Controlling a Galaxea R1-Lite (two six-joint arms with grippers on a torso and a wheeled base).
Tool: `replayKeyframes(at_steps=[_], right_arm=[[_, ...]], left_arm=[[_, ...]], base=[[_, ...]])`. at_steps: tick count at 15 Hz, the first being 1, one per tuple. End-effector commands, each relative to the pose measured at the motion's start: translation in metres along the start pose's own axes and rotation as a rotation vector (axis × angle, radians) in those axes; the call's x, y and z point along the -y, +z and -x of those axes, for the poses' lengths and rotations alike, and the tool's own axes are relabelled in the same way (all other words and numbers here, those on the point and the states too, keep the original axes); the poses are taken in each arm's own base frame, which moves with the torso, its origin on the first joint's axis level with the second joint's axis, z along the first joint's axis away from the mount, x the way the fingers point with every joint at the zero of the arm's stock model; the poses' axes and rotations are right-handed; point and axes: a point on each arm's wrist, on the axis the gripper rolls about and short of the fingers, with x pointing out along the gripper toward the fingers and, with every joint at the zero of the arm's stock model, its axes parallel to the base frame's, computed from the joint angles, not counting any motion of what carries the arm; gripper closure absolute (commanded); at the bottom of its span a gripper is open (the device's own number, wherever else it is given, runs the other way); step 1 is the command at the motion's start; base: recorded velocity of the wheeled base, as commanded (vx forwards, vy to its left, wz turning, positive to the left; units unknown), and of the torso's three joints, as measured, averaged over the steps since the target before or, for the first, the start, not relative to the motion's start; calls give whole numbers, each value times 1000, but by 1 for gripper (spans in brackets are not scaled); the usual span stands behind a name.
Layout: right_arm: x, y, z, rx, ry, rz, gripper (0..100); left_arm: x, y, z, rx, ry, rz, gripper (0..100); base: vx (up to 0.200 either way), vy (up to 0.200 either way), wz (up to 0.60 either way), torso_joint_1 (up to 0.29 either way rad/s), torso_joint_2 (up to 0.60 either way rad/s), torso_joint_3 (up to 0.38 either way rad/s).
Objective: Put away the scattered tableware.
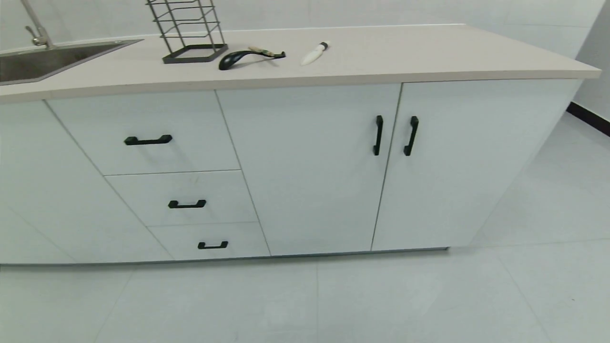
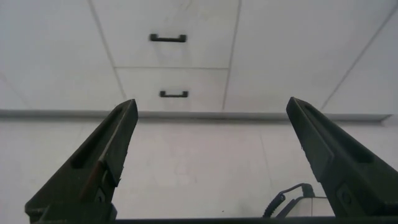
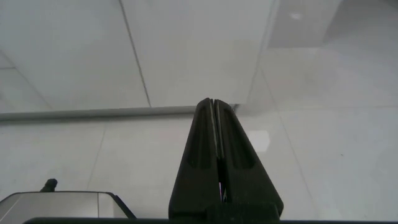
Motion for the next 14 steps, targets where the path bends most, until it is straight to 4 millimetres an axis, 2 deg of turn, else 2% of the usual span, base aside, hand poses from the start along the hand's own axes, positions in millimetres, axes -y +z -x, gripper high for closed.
replayKeyframes(at_steps=[1, 12, 14], right_arm=[[0, 0, 0, -2, 0, 1, 100], [0, 0, 0, -2, -3, 0, 100], [0, 0, 0, -2, -3, 0, 100]], left_arm=[[0, 0, 0, 1, 1, 1, 0], [0, 0, 0, 1, 1, 0, 0], [0, 0, 0, 3, 1, 0, 0]], base=[[0, 0, 0, 0, 0, 0], [200, 200, 0, 3, 2, 4], [200, 0, 0, 2, 2, 2]])
